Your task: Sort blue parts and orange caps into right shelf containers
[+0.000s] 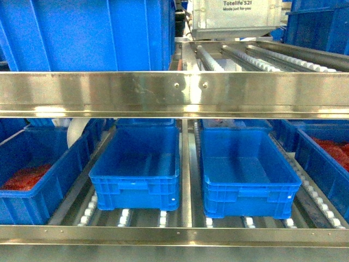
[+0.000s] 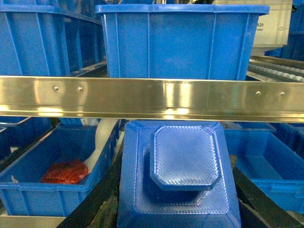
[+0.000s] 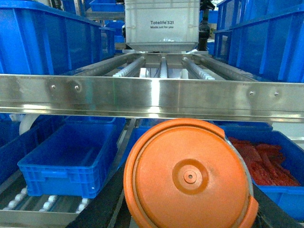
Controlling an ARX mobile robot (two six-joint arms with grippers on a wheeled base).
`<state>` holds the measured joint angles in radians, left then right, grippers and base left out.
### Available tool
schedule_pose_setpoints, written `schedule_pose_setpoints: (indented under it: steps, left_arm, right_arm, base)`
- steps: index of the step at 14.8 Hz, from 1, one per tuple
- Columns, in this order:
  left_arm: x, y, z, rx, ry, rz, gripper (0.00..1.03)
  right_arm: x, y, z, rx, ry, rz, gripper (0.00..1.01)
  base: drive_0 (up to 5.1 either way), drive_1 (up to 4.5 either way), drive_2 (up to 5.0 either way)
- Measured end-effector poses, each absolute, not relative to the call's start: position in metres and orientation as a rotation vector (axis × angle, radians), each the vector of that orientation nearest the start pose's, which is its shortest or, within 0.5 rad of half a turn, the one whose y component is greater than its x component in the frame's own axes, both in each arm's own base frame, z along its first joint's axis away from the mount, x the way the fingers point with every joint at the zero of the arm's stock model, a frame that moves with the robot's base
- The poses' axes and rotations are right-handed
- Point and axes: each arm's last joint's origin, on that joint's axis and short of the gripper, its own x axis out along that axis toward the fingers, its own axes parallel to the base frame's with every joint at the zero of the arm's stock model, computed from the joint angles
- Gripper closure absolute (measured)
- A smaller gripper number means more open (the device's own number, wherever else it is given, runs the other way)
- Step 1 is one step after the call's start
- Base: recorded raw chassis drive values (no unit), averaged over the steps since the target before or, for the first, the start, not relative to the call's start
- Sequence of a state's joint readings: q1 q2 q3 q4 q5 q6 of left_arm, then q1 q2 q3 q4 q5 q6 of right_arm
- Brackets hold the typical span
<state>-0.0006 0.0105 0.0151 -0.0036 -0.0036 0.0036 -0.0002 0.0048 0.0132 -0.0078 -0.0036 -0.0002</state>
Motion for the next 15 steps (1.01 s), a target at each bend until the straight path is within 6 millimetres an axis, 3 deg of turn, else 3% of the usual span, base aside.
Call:
schedule_pose_setpoints:
  steps: [15]
  left_arm:
    - [0.0975, 0.0, 0.1673, 0.004, 0.0, 0.001, 0.59]
  right_arm:
    - [0.0972, 0.0001, 0.1672, 0.0, -0.004, 0.003, 0.57]
  base:
    - [0.0, 0.0, 0.0]
